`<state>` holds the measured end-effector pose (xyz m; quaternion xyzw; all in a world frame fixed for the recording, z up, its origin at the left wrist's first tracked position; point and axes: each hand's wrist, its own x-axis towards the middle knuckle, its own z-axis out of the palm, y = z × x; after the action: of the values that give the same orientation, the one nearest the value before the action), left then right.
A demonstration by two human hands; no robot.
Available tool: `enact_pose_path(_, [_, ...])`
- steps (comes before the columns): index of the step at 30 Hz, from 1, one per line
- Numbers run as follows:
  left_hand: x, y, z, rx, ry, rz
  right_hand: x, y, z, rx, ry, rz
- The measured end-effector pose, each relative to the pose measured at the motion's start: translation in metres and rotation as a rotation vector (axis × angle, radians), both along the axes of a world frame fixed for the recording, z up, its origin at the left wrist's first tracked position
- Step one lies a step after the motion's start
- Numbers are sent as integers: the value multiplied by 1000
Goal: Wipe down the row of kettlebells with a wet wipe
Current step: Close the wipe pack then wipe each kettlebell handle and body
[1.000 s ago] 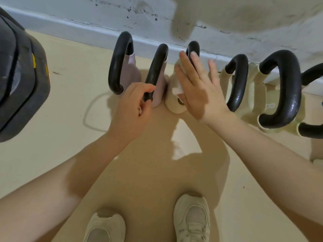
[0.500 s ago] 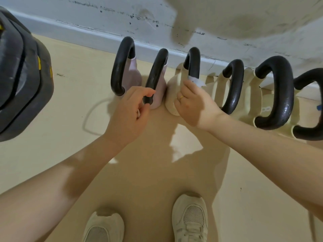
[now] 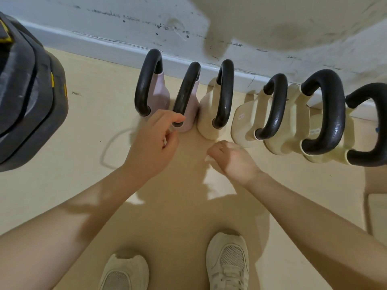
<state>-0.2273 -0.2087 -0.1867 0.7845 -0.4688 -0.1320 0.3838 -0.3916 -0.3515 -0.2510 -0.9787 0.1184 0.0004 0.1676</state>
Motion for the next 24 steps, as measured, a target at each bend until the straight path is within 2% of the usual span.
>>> enact_pose_path(1, [-2, -3, 1, -12, 12, -9, -4, 9, 11, 183, -6, -139])
enact_pose_path(3, [-9, -12, 3, -32, 29, -34, -6, 17, 34, 459, -140, -417])
enact_pose_path(6, [-24, -30, 7, -46, 62, -86, -6, 5, 63, 731, -449, -794])
enact_pose_path(10, [-51, -59, 11, -18, 192, -175, -23, -25, 93, 996, -605, -1183])
enact_pose_path(14, [-82, -107, 22, 101, 342, -185, -46, -63, 125, 831, -615, -1345])
enact_pose_path(17, [-99, -154, 29, 184, 486, -92, -47, -89, 133, 741, -638, -1407])
enact_pose_path(21, [-97, -198, 25, 350, 568, 104, -35, -102, 129, 715, -614, -1376])
enact_pose_path(24, [-90, -210, 21, 449, 633, 84, -24, -112, 123, 730, -610, -1340])
